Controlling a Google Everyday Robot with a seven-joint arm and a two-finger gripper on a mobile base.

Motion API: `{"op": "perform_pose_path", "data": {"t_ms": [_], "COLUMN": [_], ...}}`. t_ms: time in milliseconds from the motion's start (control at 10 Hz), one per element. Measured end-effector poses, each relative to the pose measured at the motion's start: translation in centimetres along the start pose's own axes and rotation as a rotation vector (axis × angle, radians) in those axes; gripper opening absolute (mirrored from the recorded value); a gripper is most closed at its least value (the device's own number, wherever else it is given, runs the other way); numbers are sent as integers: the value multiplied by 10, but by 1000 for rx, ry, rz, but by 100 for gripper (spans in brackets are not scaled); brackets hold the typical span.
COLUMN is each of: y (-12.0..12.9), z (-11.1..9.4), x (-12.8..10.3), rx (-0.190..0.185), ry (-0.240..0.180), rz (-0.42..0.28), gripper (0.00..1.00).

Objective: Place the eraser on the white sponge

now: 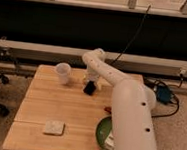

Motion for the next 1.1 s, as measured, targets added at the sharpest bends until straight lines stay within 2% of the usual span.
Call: {"op": "perform_pose_path", "data": {"t_ms": [400, 600, 1100], "y": [3, 1, 2], "z": [-7, -17, -46], "x": [0, -3, -8], "rx": [17, 26, 45], "ry": [11, 27, 88], "rz": [1, -7, -32], "gripper": [16, 1, 0]}}
